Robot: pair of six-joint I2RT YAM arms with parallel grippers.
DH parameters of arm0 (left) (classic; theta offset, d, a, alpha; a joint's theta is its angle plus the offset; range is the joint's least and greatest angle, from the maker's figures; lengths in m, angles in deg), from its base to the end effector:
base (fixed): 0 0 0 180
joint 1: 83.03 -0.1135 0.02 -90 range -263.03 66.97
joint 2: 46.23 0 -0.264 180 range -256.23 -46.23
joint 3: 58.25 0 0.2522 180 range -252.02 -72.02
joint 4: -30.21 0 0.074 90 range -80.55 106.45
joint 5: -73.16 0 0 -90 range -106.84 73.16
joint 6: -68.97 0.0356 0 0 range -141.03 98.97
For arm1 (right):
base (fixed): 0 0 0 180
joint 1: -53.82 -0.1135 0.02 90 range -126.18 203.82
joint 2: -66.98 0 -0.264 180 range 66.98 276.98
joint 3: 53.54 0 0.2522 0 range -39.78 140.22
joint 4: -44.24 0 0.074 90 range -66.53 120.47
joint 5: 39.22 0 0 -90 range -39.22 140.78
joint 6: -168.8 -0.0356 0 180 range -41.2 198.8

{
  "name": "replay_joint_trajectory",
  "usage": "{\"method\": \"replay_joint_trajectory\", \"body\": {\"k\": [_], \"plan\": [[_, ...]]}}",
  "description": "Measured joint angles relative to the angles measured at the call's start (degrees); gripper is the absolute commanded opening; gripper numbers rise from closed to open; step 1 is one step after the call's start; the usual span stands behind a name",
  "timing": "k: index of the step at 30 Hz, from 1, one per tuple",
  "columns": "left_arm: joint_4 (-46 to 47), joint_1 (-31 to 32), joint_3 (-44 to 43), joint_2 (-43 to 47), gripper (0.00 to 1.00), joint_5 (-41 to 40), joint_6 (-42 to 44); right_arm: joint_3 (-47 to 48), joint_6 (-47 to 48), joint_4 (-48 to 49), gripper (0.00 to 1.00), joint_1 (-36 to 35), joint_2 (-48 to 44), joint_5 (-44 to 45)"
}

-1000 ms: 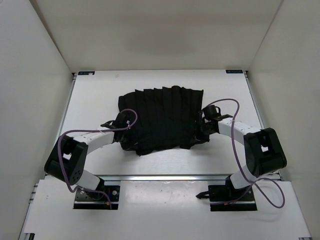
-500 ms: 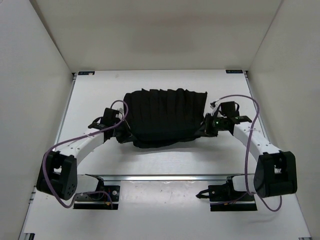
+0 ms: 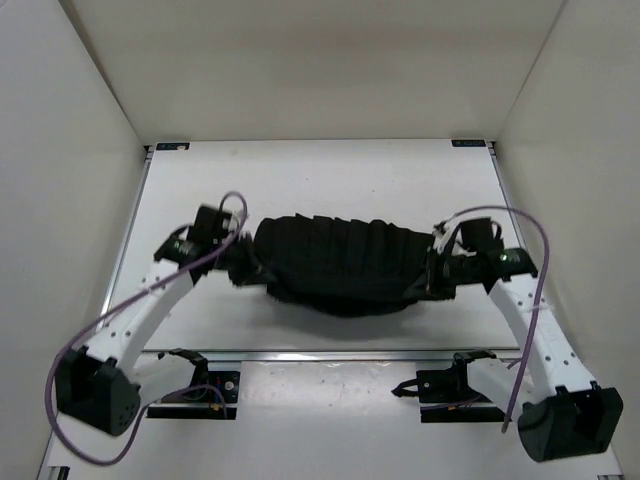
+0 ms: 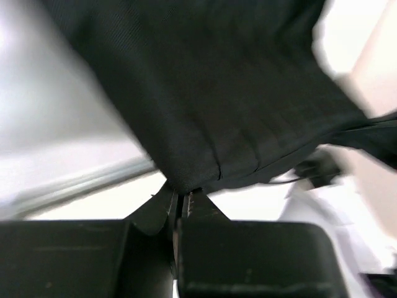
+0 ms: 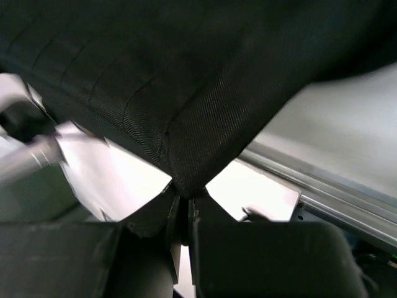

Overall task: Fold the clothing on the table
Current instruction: Fold the skirt

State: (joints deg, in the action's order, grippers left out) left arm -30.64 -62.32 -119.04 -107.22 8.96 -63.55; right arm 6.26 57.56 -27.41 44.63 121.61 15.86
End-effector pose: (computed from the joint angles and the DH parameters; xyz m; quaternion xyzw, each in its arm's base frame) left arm 0.1774 -0.0836 0.2507 -0.1238 0.9373 -0.3118 0.0942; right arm 0.1542 0.0456 0.2569 0.0372 0.9352 0.3345 0.1105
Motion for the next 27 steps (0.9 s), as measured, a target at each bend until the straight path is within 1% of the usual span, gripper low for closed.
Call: {"method": "replay_joint_trajectory", "body": {"k": [1,3,4,5,6,7,8,9,10,11,12,14,17,20,22,26,27], "plan": [[-0.3,-0.4,-5.6,-3.0,0.05,0.5,-0.1,4.0,0.6,-1.0,0.0,1.7,2.2,0.1],[1.4,-1.9,-16.0,-11.1,0.13,1.2,0.1,11.5,1.7,-0.6,0.0,4.8,8.5,0.3],[2.5,-2.8,-19.9,-15.0,0.25,1.8,0.1,15.3,2.0,0.2,0.0,6.1,12.7,0.2],[4.2,-4.0,-23.5,-19.7,0.36,2.5,0.0,18.6,2.1,1.7,0.1,7.0,16.8,0.1],[5.8,-5.2,-26.7,-24.5,0.42,3.3,-0.3,22.0,2.3,3.1,0.18,8.1,21.5,-0.3],[7.9,-6.6,-29.5,-29.4,0.43,4.1,-1.0,24.9,2.1,5.0,0.3,9.0,26.0,-0.7],[10.9,-8.0,-31.4,-34.6,0.44,5.3,-2.1,27.9,2.0,7.9,0.49,10.2,31.9,-0.9],[13.5,-9.1,-32.3,-38.6,0.47,6.2,-3.3,29.8,1.8,9.7,0.55,11.0,35.8,-0.9],[16.7,-10.7,-32.5,-43.3,0.5,7.6,-5.1,31.9,1.5,11.3,0.64,11.8,40.2,0.1],[18.5,-11.6,-32.3,-46.2,0.51,8.4,-6.4,33.2,1.2,12.8,0.69,12.3,43.1,1.1],[20.3,-12.5,-31.6,-48.5,0.52,9.2,-7.7,33.7,0.8,13.7,0.71,12.8,44.8,2.1],[22.8,-14.3,-28.7,-49.8,0.53,10.0,-9.9,33.4,0.1,14.7,0.72,13.4,45.5,4.3],[25.5,-15.7,-22.2,-45.9,0.53,10.5,-11.0,29.1,-0.7,17.6,0.73,14.0,41.2,6.5],[26.1,-16.2,-15.3,-38.2,0.54,10.2,-10.9,21.2,-1.8,19.6,0.73,15.0,34.2,7.0],[25.6,-15.5,-12.8,-33.9,0.55,9.0,-10.0,15.0,-3.1,21.4,0.74,16.1,30.3,7.1],[25.5,-12.7,-9.9,-30.2,0.57,4.6,-8.0,2.9,-7.1,24.9,0.73,16.8,25.9,7.5],[25.2,-12.1,-9.3,-30.2,0.59,3.4,-7.5,0.3,-8.1,25.6,0.73,16.5,25.4,7.5]]}}
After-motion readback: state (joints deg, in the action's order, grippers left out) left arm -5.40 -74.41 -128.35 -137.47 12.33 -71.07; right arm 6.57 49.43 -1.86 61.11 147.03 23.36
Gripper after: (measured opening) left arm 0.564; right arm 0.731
